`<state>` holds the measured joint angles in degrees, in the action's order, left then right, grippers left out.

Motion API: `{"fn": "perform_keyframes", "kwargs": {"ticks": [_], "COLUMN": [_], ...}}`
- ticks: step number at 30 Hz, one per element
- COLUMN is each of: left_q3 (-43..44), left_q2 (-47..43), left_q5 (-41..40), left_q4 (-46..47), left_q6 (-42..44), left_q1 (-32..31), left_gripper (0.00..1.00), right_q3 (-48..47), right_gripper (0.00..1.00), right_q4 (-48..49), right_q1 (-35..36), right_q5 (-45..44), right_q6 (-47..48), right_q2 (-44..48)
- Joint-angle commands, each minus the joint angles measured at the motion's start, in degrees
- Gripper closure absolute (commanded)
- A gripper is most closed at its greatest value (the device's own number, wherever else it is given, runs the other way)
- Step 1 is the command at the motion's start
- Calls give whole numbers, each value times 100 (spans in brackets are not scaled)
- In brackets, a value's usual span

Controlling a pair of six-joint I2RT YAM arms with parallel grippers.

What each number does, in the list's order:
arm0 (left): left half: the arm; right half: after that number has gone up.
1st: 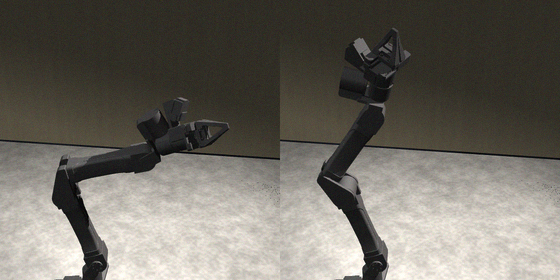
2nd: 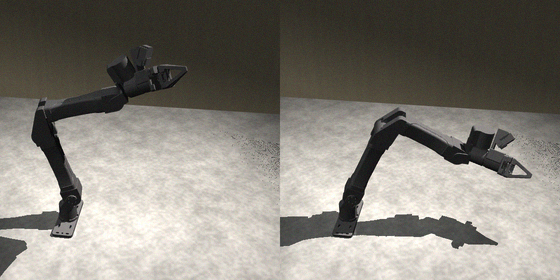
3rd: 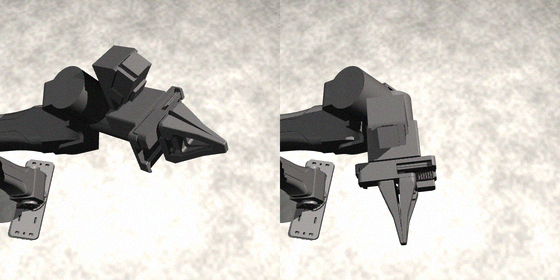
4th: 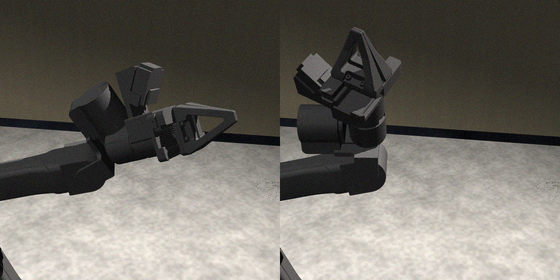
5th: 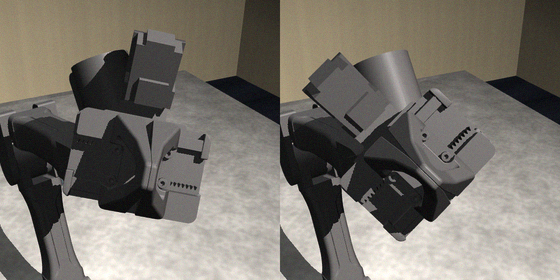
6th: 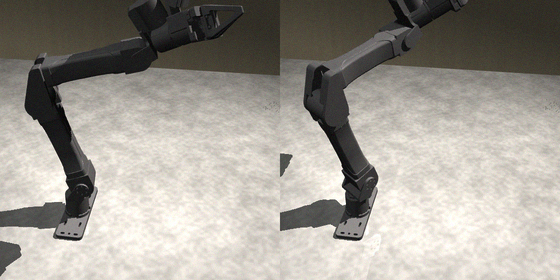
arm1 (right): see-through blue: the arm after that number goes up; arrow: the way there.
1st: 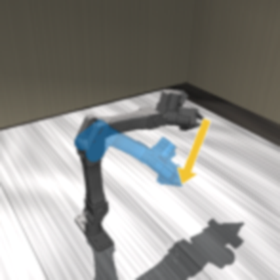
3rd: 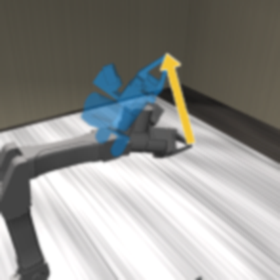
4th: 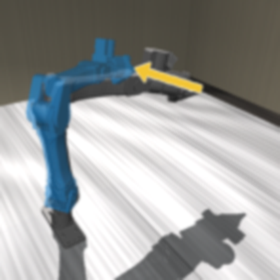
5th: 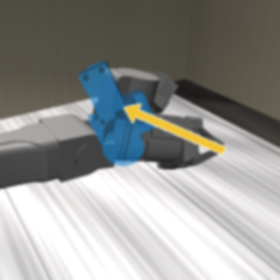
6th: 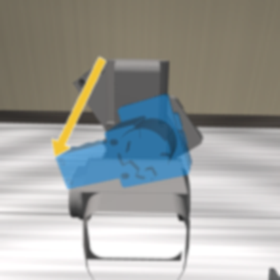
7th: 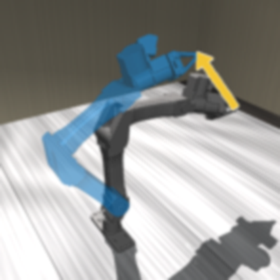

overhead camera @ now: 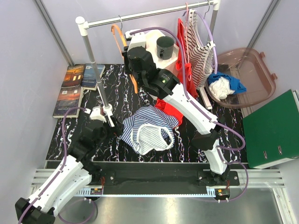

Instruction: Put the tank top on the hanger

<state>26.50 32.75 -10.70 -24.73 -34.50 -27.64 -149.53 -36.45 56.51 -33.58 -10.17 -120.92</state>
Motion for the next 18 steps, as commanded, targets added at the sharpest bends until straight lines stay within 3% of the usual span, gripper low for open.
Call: {"fn": "perform_keyframes", "kwargs": {"ticks": [1, 4, 12, 18], "left_q3": [39, 48, 189, 504], "left_q2": [73, 117, 293, 977], "left_q5": [50, 42, -336, -328], "left_q4": [267, 276, 469, 1154], "left_q6": [40, 58, 172, 391], "left_q1": [22, 13, 13, 92], "left_gripper": [1, 1, 1, 1], "right_q3": [-207, -461, -840, -727], "right_gripper": [93, 100, 100, 100], "right_q4": [-47, -38, 330, 586], "right_q1": [44, 44, 44, 44], "right_q5": [-183, -228, -131, 141], "right_q6": [261, 419, 824, 859], "right_q2": [166, 61, -10, 209]}}
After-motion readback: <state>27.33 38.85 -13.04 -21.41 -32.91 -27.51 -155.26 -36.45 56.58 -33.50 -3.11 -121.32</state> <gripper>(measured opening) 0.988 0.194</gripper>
